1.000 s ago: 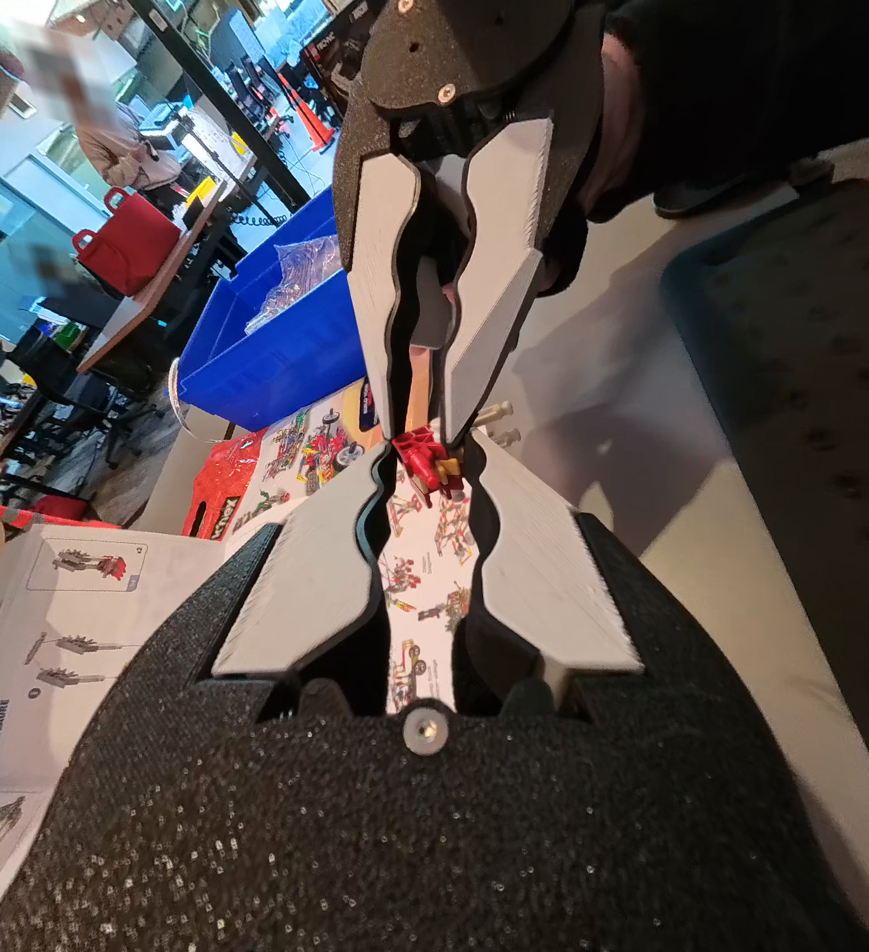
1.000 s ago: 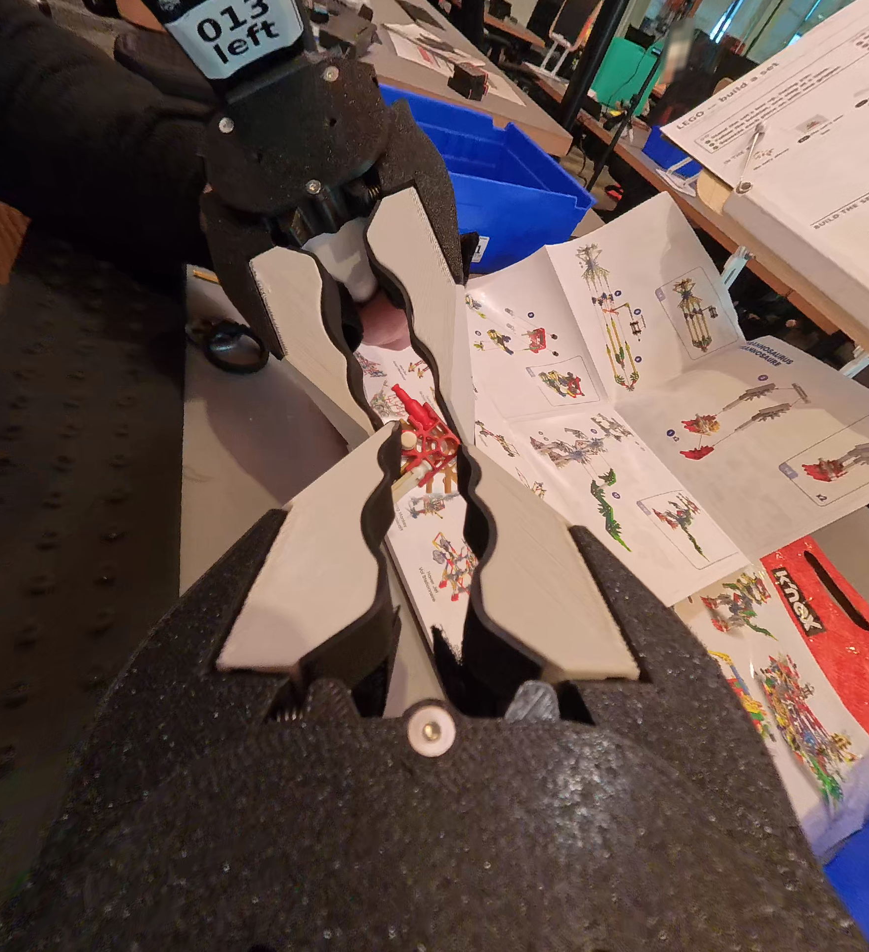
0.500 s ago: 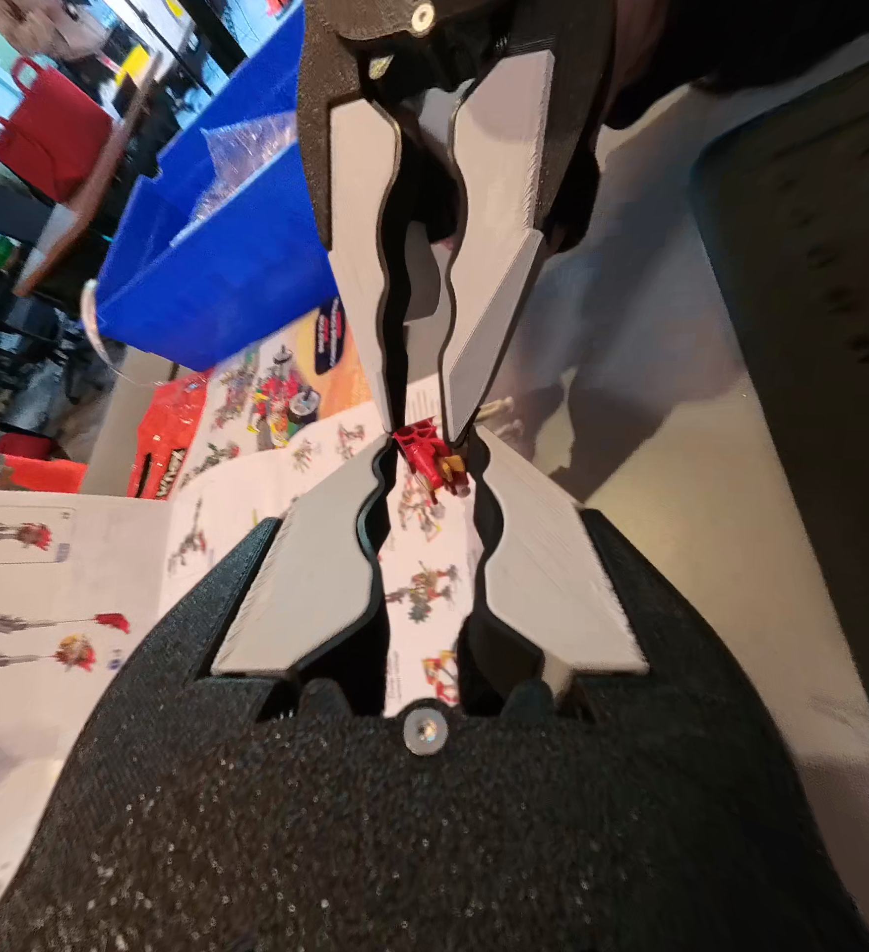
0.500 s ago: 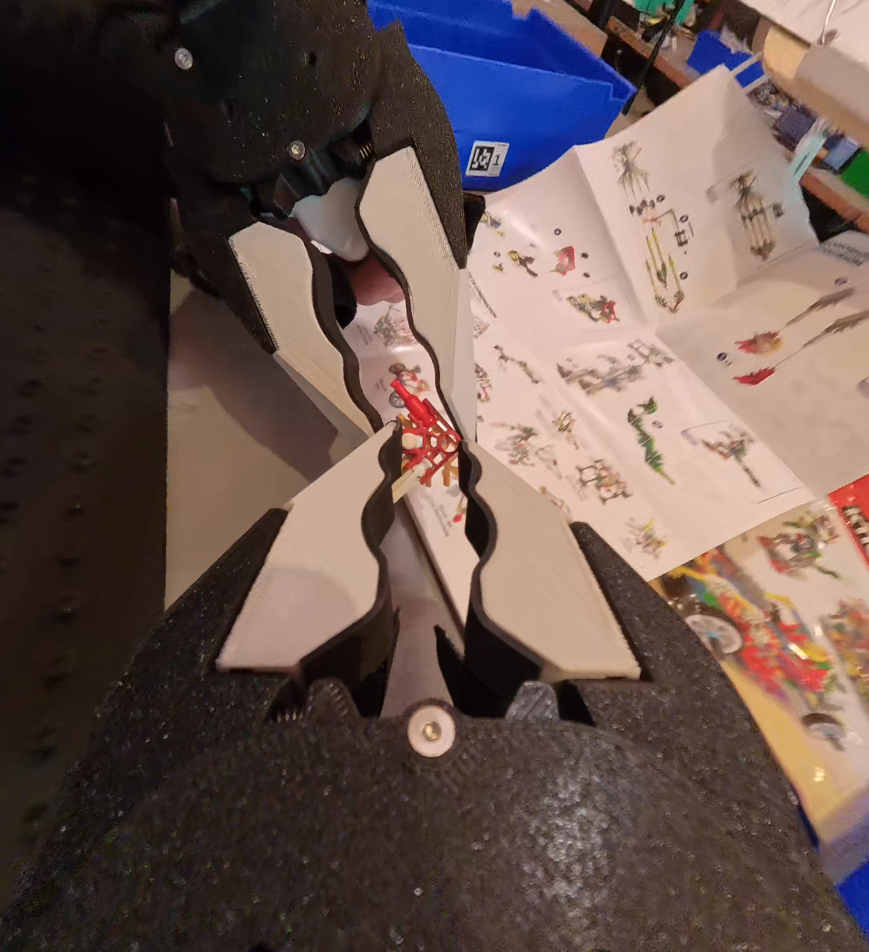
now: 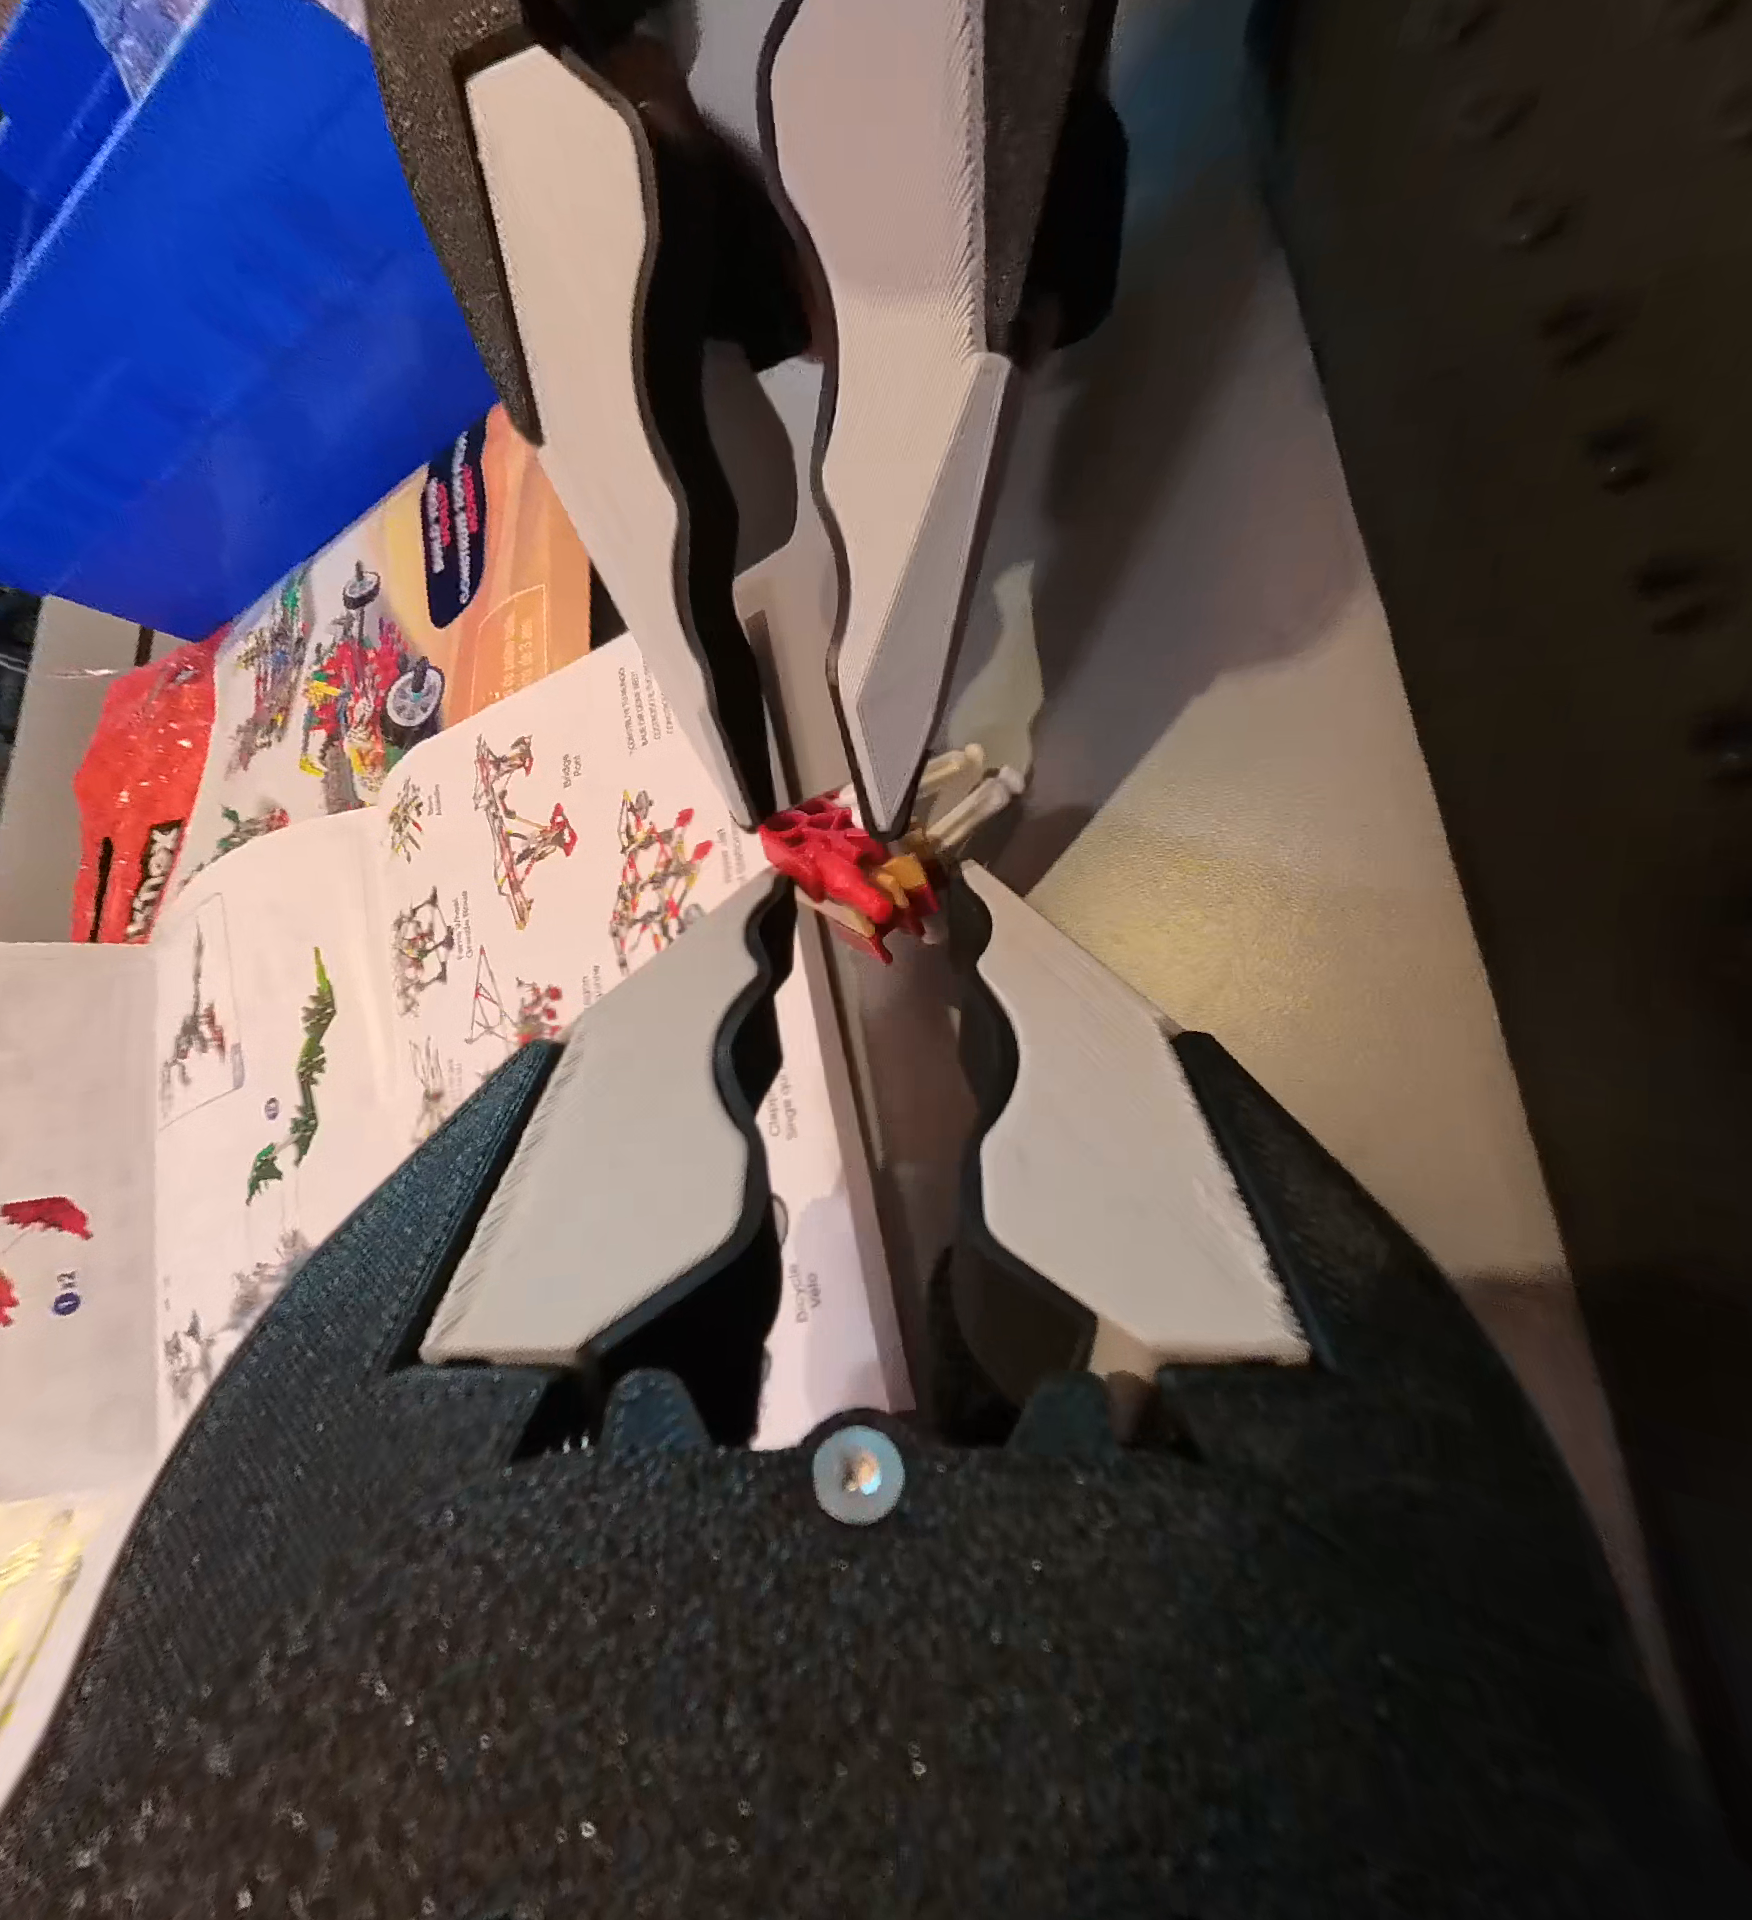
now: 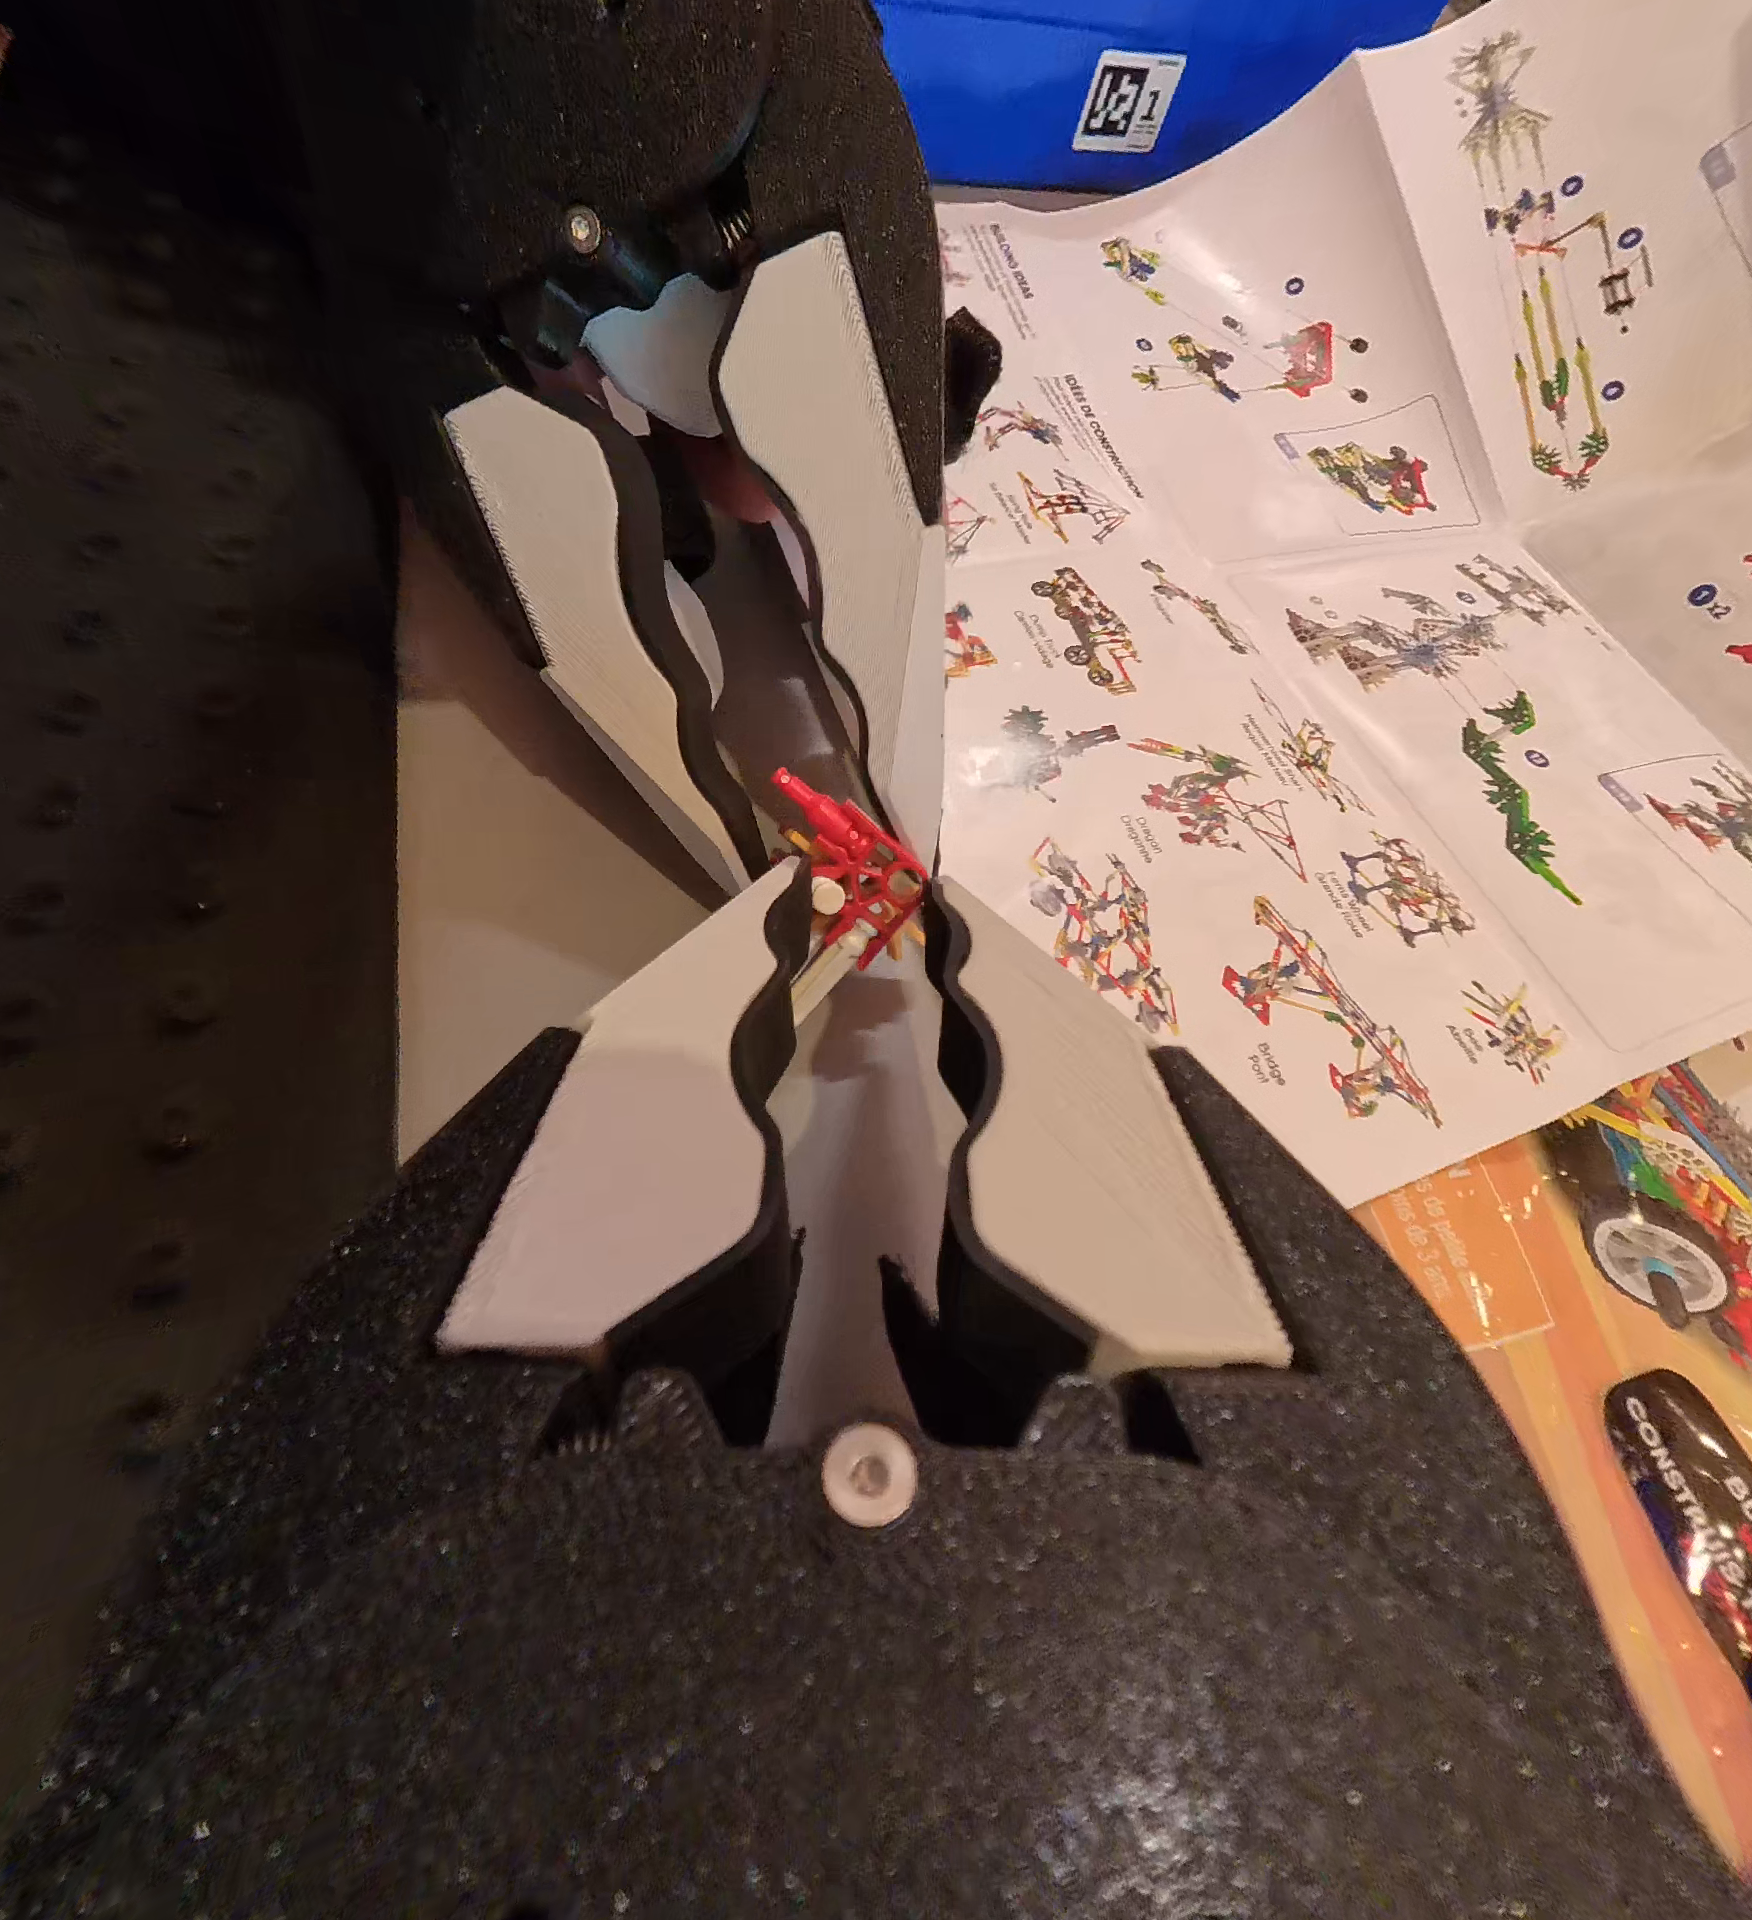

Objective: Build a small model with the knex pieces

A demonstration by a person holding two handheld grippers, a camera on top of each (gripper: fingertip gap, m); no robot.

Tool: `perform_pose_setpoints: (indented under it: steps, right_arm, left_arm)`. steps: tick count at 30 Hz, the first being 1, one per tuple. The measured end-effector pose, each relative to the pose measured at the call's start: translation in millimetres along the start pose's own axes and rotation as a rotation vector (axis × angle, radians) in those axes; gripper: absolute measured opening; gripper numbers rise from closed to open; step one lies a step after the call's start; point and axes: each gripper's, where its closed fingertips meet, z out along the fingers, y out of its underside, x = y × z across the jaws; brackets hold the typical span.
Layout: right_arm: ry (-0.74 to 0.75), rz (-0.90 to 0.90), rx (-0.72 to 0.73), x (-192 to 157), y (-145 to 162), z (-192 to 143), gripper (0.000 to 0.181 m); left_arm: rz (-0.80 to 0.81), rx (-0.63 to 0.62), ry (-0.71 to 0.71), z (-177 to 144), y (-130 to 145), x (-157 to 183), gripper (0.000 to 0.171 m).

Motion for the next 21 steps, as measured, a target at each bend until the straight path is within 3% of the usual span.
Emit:
perform_pose_setpoints:
  steps: [21]
  right_arm:
    - [-0.046, -0.079, -0.087, -7.6, 8.5, 5.0, 0.024]
  left_arm:
    - [-0.031, -0.014, 0.058, 10.0, 1.6, 7.2, 0.021]
